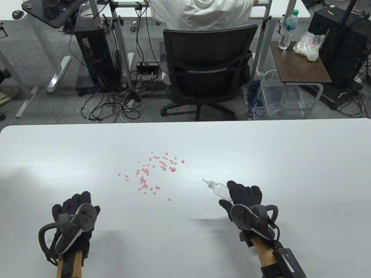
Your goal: Squeeze empty conical bottle to blow paper scraps with air puff
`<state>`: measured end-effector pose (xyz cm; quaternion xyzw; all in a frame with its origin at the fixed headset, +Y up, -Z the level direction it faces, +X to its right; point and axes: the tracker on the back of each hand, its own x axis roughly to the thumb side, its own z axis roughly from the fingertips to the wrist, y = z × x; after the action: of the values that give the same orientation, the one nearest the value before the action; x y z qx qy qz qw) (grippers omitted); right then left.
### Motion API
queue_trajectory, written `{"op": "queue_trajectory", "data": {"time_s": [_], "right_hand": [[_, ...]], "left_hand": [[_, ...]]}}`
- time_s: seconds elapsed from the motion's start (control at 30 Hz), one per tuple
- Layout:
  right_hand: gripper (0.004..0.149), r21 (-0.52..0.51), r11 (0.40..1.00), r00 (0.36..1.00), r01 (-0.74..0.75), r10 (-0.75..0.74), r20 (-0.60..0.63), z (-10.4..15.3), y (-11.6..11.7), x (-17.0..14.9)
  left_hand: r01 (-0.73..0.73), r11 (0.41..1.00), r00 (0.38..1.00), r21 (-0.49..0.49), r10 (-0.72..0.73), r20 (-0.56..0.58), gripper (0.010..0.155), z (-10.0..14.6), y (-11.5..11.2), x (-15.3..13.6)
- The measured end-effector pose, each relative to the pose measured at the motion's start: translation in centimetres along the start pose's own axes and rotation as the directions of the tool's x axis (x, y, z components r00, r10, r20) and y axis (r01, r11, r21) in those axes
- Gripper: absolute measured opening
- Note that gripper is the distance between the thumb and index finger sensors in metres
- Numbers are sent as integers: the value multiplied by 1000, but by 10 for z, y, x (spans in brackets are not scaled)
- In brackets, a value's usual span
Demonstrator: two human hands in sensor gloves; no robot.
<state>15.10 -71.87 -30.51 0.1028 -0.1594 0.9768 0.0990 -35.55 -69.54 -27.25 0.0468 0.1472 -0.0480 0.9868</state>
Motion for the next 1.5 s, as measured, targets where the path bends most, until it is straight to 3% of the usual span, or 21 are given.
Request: {"op": "queue_trajectory", "data": {"time_s": [0.1, 0.2, 0.5, 0.8, 1.3, 1.5], "right_hand": [[72, 11, 1000, 1000, 14, -14, 2, -1, 2, -1], [72, 19, 1000, 1000, 8, -8, 8, -2, 5, -1], [72, 3, 1000, 1000, 3, -3, 14, 0, 5, -2], [72, 3, 1000, 1000, 14, -15, 7, 0, 4, -3], [72, 5, 999, 999, 46, -46, -23, 0, 3, -9], [72, -2, 998, 998, 58, -58, -33, -1, 2, -12]], "left_hand": [[4, 1000, 997, -25, -6, -73, 63, 0, -5, -27], [99, 993, 989, -58, -104, -106, 59, 3, -13, -44], [320, 926, 934, -200, -344, -96, 56, -2, -35, -60], [256, 924, 942, -283, -304, -140, 52, -10, -51, -73], [220, 939, 960, -264, -257, -113, 45, -11, -69, -79], [209, 944, 964, -256, -243, -108, 44, -12, -67, -75]]}}
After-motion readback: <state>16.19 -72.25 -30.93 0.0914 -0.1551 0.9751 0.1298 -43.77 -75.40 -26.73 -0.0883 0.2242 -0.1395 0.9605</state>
